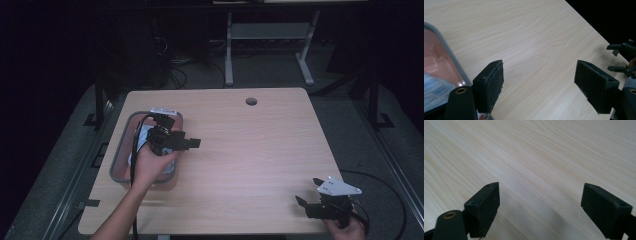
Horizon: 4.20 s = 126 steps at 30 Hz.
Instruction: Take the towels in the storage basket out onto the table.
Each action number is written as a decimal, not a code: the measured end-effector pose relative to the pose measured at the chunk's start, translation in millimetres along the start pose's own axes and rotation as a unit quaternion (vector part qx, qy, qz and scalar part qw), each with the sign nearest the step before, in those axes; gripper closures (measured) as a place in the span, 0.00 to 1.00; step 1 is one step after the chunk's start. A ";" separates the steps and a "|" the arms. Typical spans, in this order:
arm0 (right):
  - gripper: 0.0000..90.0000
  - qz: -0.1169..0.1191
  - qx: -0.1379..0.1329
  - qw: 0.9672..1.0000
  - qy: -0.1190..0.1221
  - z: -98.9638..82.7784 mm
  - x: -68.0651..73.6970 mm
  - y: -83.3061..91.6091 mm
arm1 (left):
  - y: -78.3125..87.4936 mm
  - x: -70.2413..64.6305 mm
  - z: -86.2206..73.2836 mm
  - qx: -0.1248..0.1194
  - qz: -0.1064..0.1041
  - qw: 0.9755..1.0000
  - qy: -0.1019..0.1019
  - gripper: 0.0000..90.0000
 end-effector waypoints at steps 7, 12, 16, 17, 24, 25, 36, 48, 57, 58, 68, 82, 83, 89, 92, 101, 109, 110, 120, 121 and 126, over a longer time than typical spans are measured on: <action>0.16 -0.001 0.001 1.000 0.000 -0.3 -0.2 0.0 | 9.0 12.3 -2.5 -0.004 0.012 1.000 0.010 0.25; 0.17 0.000 0.000 1.000 0.000 0.0 -0.1 0.3 | 17.6 21.5 -3.2 -0.008 0.025 1.000 0.013 0.25; 0.17 -0.001 -0.001 1.000 -0.001 -0.2 -0.6 0.6 | 23.6 29.8 -5.3 -0.009 0.034 0.999 0.019 0.26; 0.16 -0.001 0.000 1.000 -0.001 -0.3 -0.6 0.5 | 25.6 32.8 -6.0 -0.010 0.037 0.999 0.022 0.26; 0.17 -0.002 0.001 1.000 0.000 -0.7 -0.9 0.2 | 37.3 48.4 -9.2 -0.014 0.055 0.998 0.036 0.26; 0.17 -0.001 0.002 1.000 0.000 -1.0 -0.9 -0.2 | 40.7 54.0 -10.7 -0.014 0.063 0.997 0.037 0.26; 0.17 -0.001 0.002 1.000 0.000 -1.1 -1.0 0.2 | 52.5 81.3 -22.7 -0.017 0.093 0.994 0.062 0.26; 0.17 0.000 0.001 1.000 -0.001 -1.1 -0.8 1.1 | 53.8 103.3 -37.0 -0.012 0.120 0.989 0.082 0.26; 0.17 0.001 0.000 1.000 -0.001 -1.3 -0.5 1.6 | 48.7 113.3 -46.5 -0.001 0.128 0.987 0.096 0.26; 0.16 0.001 0.000 1.000 -0.001 -1.3 -0.4 1.6 | 47.7 114.2 -47.5 0.000 0.129 0.987 0.097 0.26; 0.16 0.000 -0.003 1.000 0.002 -1.0 -0.1 3.1 | 38.7 127.5 -62.1 0.024 0.150 0.982 0.112 0.27; 0.17 0.001 -0.004 1.000 -0.002 -2.5 -0.9 5.0 | 18.3 130.4 -72.9 0.079 0.172 0.975 0.115 0.55; 0.17 0.001 -0.004 1.000 -0.002 -2.5 -1.1 5.1 | 18.0 130.7 -73.1 0.080 0.173 0.975 0.113 0.55; 0.16 0.001 -0.003 1.000 -0.003 -2.5 -0.7 4.5 | 18.8 129.6 -74.0 0.083 0.176 0.976 0.102 0.76; 0.17 0.001 -0.004 1.000 -0.002 -2.2 -0.6 4.4 | 20.6 129.4 -74.7 0.081 0.176 0.976 0.096 0.79; 0.17 -0.001 -0.011 1.000 -0.006 -1.2 -2.7 7.1 | 29.7 123.2 -71.4 0.056 0.156 0.981 0.103 0.82; 0.17 -0.002 -0.011 1.000 -0.008 -0.7 -4.0 6.6 | 43.2 120.0 -64.4 0.026 0.144 0.983 0.106 0.82; 0.17 -0.002 -0.011 1.000 -0.008 -0.7 -4.0 6.6 | 43.2 120.0 -64.4 0.026 0.144 0.983 0.106 0.82; 0.17 -0.004 -0.010 1.000 -0.007 0.3 -5.8 4.5 | 54.7 115.1 -58.2 0.003 0.135 0.986 0.101 0.82; 0.16 -0.004 -0.008 1.000 -0.009 0.2 -5.5 3.9 | 55.6 114.9 -57.9 0.003 0.134 0.986 0.102 0.82; 0.16 -0.005 -0.010 1.000 -0.006 0.4 -6.5 3.4 | 57.3 114.2 -56.3 -0.002 0.131 0.986 0.103 0.82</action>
Point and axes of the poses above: each handheld gripper's, and its own axes: y roughly backward along the jaws, z roughly out of its top, x roughly to its left, the point moved 8 cm from there along -y, roughly forward along the jaws, and after that the axes turned 4 degrees about z, right-handed, at the moved point
